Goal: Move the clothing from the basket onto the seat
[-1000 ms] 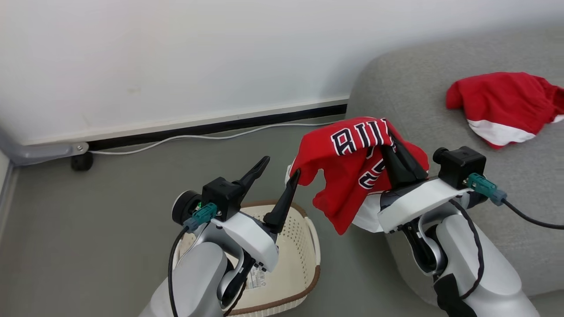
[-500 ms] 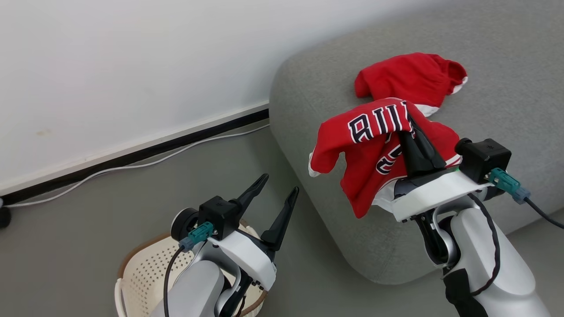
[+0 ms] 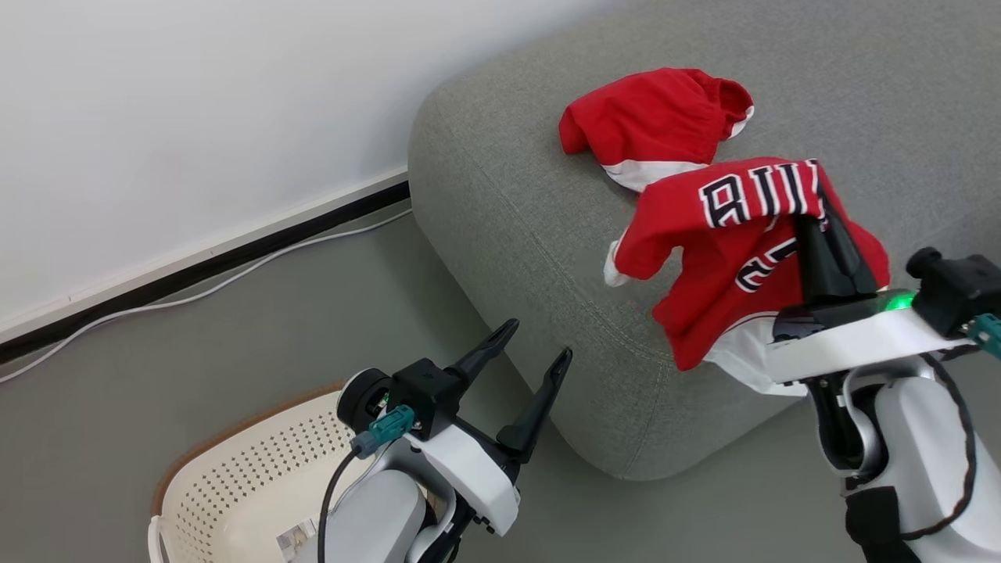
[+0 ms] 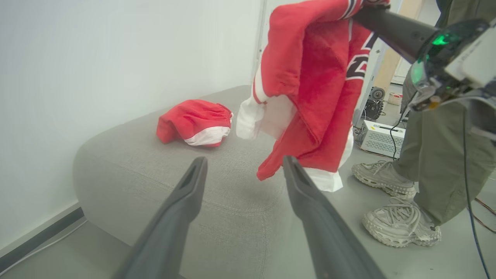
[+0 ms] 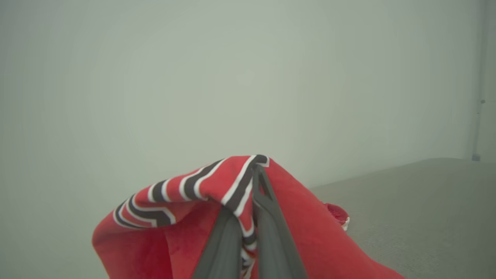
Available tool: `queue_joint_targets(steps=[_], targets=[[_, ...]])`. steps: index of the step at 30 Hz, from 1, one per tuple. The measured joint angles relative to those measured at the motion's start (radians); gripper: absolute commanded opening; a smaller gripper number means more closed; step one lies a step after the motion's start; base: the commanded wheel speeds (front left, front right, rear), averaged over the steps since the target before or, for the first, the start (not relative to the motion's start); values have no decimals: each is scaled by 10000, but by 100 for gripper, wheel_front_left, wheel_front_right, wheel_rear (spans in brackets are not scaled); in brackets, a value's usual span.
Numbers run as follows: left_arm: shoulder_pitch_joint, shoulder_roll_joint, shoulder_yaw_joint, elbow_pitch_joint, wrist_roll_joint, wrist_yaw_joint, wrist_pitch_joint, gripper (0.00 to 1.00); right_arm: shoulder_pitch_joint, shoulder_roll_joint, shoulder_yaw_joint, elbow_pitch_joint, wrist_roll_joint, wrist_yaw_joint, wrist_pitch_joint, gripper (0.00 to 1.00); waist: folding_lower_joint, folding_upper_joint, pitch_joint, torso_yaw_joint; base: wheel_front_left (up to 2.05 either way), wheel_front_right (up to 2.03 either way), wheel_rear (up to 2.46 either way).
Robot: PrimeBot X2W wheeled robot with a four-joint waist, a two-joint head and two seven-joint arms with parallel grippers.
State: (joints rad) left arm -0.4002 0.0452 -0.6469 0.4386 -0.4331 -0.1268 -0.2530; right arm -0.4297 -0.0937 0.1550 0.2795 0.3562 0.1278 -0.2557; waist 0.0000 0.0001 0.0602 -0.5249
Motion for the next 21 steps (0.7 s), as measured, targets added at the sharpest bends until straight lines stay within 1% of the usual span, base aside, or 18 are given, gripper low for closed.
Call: queue_joint_targets(steps=[5, 9, 13, 18, 21], targets=[[-132, 0, -320, 4, -77, 0, 0, 100, 136, -251, -780, -453, -121, 0, 0, 0, 0, 0, 206, -106, 0, 0, 0], [-190, 10, -359, -79, -150, 0, 0, 100, -129, -757, -1152, -366, -506, 0, 0, 0, 0, 0, 420, -179, 0, 0, 0], [-190, 19, -433, -184, -157, 0, 0, 100, -1056, -1218, -1522, 63, -587, 0, 0, 0, 0, 0, 811, -216, 0, 0, 0], [-220, 299, -464, -274, -52, 0, -13, 100, -2336, -1630, -1931, 594, -876, 0, 0, 0, 0, 0, 1517, -242, 0, 0, 0], [-490, 458, -796, -305, 38, 0, -27, 100, -2973, -1781, -2416, 882, -1179, 0, 0, 0, 0, 0, 2032, -217, 0, 0, 0]])
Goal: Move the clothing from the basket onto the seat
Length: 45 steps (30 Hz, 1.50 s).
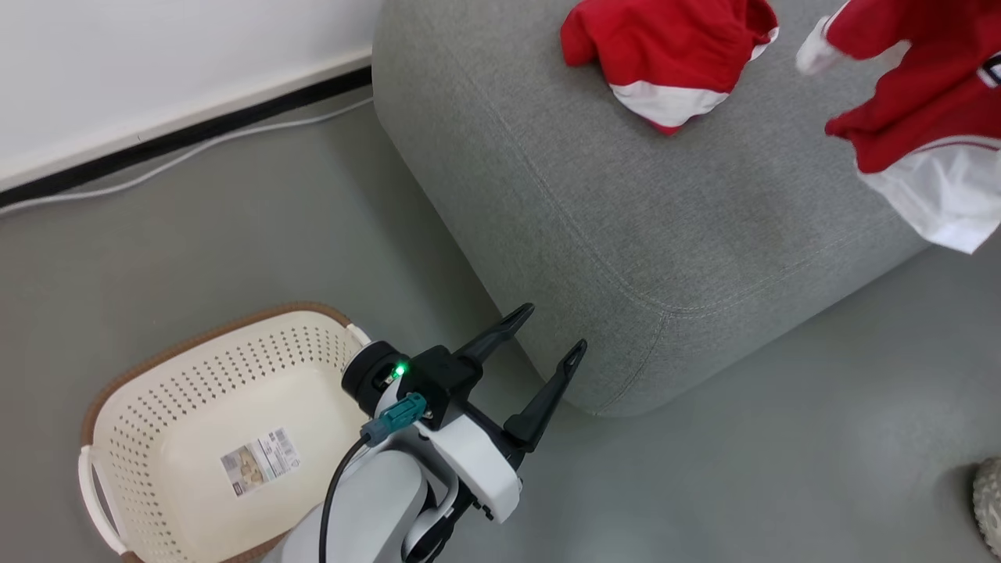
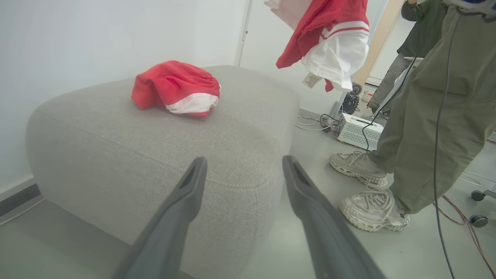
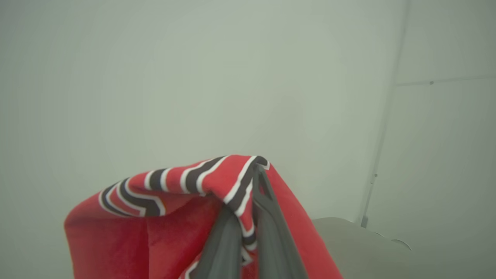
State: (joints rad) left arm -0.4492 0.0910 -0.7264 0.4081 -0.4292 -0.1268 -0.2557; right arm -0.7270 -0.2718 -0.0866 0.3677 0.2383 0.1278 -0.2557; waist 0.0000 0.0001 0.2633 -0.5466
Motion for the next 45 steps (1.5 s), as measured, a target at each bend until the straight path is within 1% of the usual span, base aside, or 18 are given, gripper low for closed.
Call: queue_joint_targets(steps=[3, 8, 13, 17, 23, 26, 29, 30, 31, 32, 35, 38, 41, 43, 45], targets=[[-453, 61, -293, -102, 19, 0, 0, 100, -486, -92, -591, 240, -163, 0, -2, 0, 1, 0, 560, 102, 0, 0, 0], [-1090, 378, -656, -119, 31, 0, 0, 100, -1522, -213, -1503, 648, -738, 0, -2, 0, 0, 0, 1549, 367, 0, 0, 0], [-1493, 594, -1020, -84, 31, 0, -2, 100, -2720, -502, -2282, 1216, -1016, 0, -2, 0, 0, -1, 2514, 698, 0, 0, 0], [-1753, 826, -1089, -79, 29, 0, -2, 100, -3612, -786, -2773, 1657, -1496, 2, -4, 0, 0, 0, 3220, 1025, 0, 0, 0], [-1948, 876, -1432, -92, 42, 0, -2, 100, -4807, -1220, -4443, 2592, -2817, 2, -4, 0, 0, -1, 4051, 1622, 0, 0, 0], [-2109, 913, -1964, -77, 67, 0, -2, 100, -5347, -1511, -5407, 2846, -3716, 2, -4, 0, 1, 0, 4393, 1966, 0, 0, 0], [-2130, 909, -2151, -25, -44, 0, -2, 100, -5964, -1760, -6299, 3043, -4650, 2, -4, 0, 0, 0, 4732, 2288, 0, 0, 0], [-2130, 909, -2151, -25, -44, 0, -2, 100, -5964, -1760, -6299, 3043, -4650, 2, -4, 0, 0, 0, 4732, 2288, 0, 0, 0], [-2133, 909, -2188, 8, -58, 0, -2, 100, -6195, -1791, -6600, 3104, -4961, 2, -4, 0, 1, 0, 4841, 2392, 0, 0, 0], [-2137, 901, -2313, 61, -130, 0, -2, 100, -6611, -1822, -7129, 3246, -5515, 2, -4, 0, 0, -1, 5018, 2615, 0, 0, 0], [-2136, 842, -2520, 134, -199, 0, -2, 100, -7042, -1827, -7674, 3358, -6253, 2, -4, 0, 0, 0, 5202, 2971, 0, 0, 0], [-2132, 807, -2669, 182, -351, 0, -2, 100, -7488, -1726, -8485, 3423, -6454, 2, -4, 0, 0, 0, 5369, 3250, 0, 0, 0], [-2133, 817, -2702, 207, -410, 0, -2, 100, -7632, -1695, -8727, 3283, -6635, 4, -4, 0, 1, 0, 5470, 3448, 0, 0, 0], [-2133, 825, -2679, 207, -414, 2, -2, 100, -7683, -1708, -8558, 3204, -6652, 4, -6, 0, 1, 0, 5563, 3510, 0, 0, 0], [-2133, 842, -2631, 224, -454, 0, -2, 100, -7734, -1655, -8445, 3538, -6454, 4, -8, 0, 1, 0, 5617, 3533, 0, 0, 0]])
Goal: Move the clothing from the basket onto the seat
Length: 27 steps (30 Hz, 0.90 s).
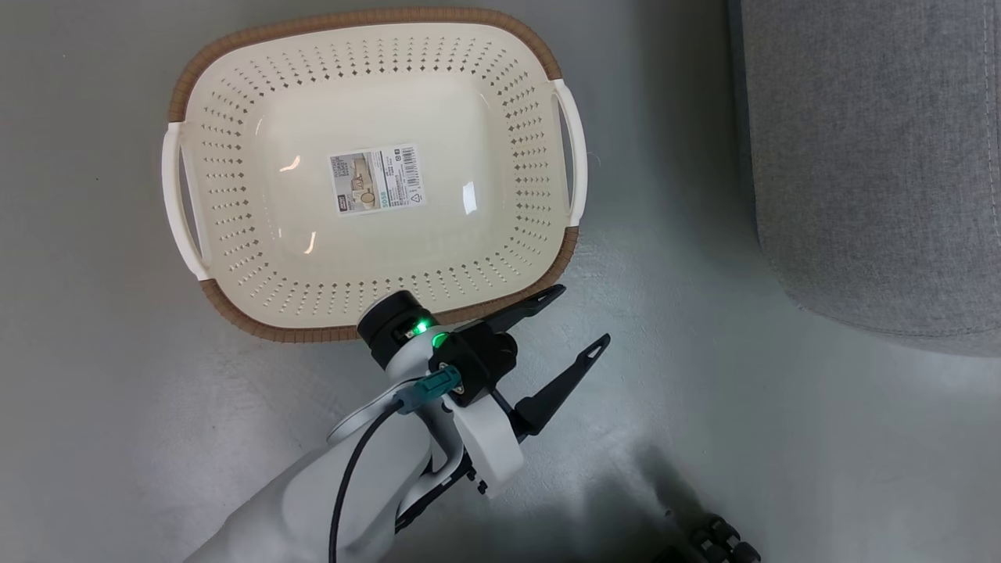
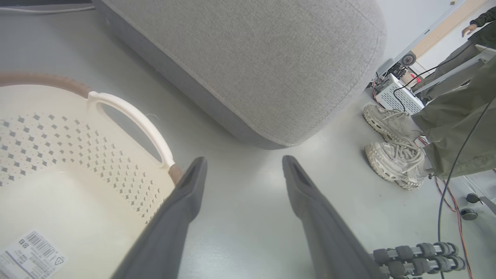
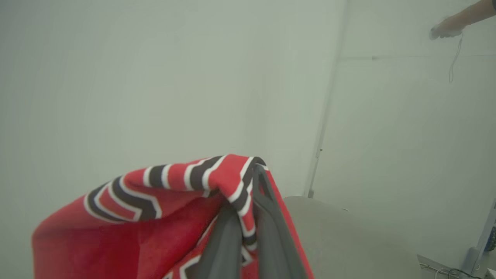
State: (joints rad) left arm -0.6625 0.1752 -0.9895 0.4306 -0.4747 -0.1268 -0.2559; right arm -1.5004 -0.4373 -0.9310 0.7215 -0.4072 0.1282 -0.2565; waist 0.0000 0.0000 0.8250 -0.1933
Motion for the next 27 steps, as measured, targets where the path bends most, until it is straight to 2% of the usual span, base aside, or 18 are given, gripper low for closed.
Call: queue_joint_targets(steps=[7, 13, 20, 21, 22, 23, 27], targets=[[-6, 13, 196, 65, -19, 2, 0, 100, 541, 518, 1266, 1108, 1248, 0, -2, 0, 0, 0, 23, 49, 0, 0, 0], [-15, -148, 316, 79, -121, 0, 0, 100, 1660, 640, 2863, 1916, 3064, 0, 0, 0, 0, 0, -268, 305, 0, 0, 0], [18, -393, 780, 71, -130, 0, 0, 100, 3368, 1064, 3883, 1768, 4299, 0, 0, 0, 0, 0, -1035, 557, 0, 0, 0], [40, -405, 840, 59, -128, 0, 0, 100, 3614, 1058, 3983, 1685, 4527, 0, -2, 37, -1, 0, -1170, 588, 0, 0, 0], [56, -418, 884, 56, -128, 0, 0, 100, 3815, 1047, 4109, 1638, 4719, 0, -2, 78, 0, 0, -1301, 619, 0, 0, 0], [79, -435, 934, 50, -132, 0, 0, 100, 3998, 1035, 4242, 1574, 4892, 0, -2, 100, 0, 0, -1433, 651, 0, 0, 0], [359, -500, 1229, 48, -203, 0, 0, 100, 4708, 995, 4846, 1306, 5517, 0, 0, 100, 0, 0, -1997, 771, 0, 0, 0]])
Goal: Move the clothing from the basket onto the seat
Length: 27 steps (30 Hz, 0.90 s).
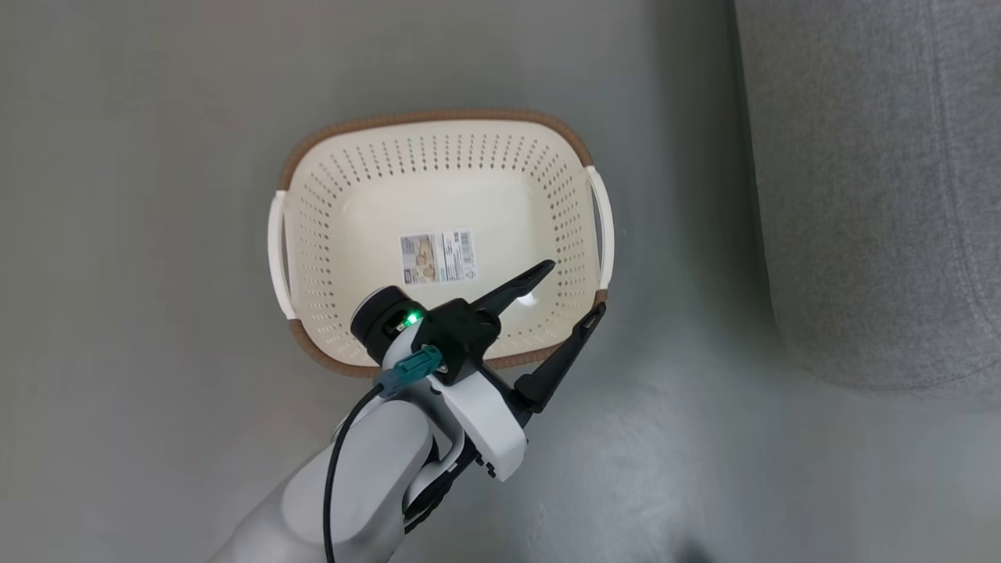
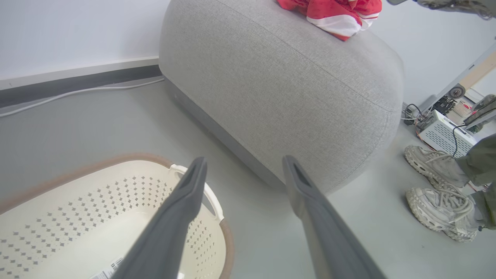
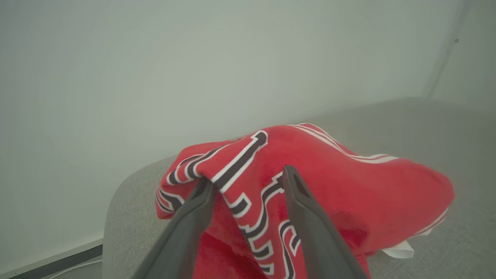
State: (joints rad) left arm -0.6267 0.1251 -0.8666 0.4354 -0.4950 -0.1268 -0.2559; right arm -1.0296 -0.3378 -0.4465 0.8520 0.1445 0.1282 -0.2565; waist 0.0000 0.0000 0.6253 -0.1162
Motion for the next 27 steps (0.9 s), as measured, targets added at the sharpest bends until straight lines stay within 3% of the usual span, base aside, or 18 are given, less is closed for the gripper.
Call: queue_joint_targets(steps=[9, 21, 27], targets=[[994, -84, 1060, 29, 2, 0, 0, 100, 2091, 196, 1009, -706, 1175, -2, 0, 100, 0, 0, -1514, 212, 0, 0, 0], [2952, -280, 3871, 435, 907, 6, 2, 100, 4936, 961, 2173, -1883, 2211, -2, 6, 100, 0, 0, -3864, 356, 0, 0, 0], [3802, -389, 5227, 456, 1450, 226, 2, 100, 6161, 1346, 2886, -2679, 2334, -2, 6, 100, 0, 0, -4908, 482, 0, 0, 0]])
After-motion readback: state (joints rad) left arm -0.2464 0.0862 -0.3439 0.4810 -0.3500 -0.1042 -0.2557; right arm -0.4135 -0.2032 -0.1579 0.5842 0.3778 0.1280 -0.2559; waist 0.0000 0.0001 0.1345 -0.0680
